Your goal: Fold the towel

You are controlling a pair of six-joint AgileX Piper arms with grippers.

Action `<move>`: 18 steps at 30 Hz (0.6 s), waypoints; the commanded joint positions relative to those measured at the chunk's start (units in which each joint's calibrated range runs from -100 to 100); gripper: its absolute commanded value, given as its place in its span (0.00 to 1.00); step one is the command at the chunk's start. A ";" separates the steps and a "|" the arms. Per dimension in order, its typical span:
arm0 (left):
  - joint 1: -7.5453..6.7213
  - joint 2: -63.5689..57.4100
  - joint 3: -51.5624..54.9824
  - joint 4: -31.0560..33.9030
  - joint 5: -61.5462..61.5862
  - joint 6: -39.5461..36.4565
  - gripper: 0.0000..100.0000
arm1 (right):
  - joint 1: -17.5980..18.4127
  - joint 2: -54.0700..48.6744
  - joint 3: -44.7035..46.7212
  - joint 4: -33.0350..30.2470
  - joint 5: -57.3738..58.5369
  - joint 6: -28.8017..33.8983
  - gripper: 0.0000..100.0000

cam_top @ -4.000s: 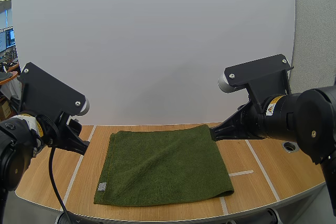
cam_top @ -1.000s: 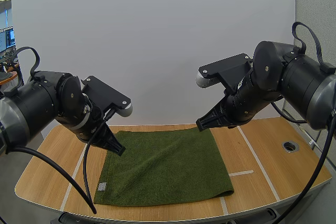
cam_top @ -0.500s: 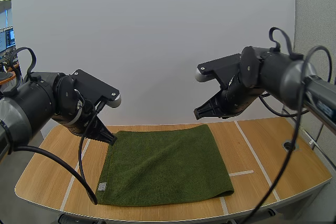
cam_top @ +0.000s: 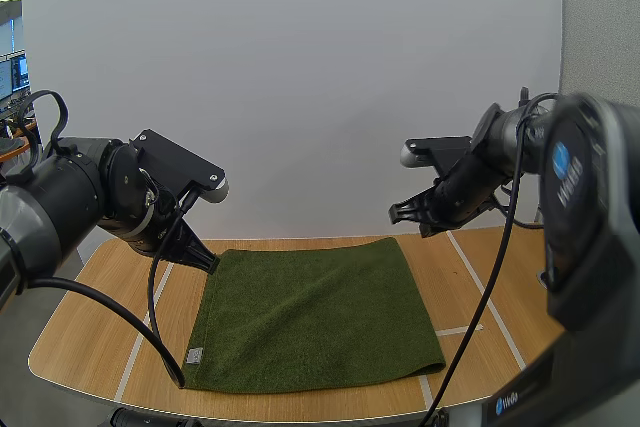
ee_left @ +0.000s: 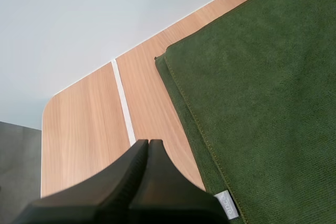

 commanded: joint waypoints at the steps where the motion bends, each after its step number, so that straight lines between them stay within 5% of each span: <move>1: 0.09 0.13 -0.26 -1.08 -1.48 -0.39 0.00 | -3.16 8.42 -6.44 4.86 3.20 -9.83 0.00; 6: 0.09 0.13 -0.26 -2.75 -0.24 -0.39 0.00 | -3.46 16.52 -12.76 5.57 8.95 -11.56 0.00; 13: 0.09 0.13 -0.26 -2.63 2.94 -0.39 0.00 | -3.46 25.47 -18.95 11.95 8.95 -14.25 0.70; 18: 0.09 0.13 -0.26 -2.63 2.94 -0.39 0.00 | -3.46 31.39 -22.67 15.37 8.95 -15.03 0.74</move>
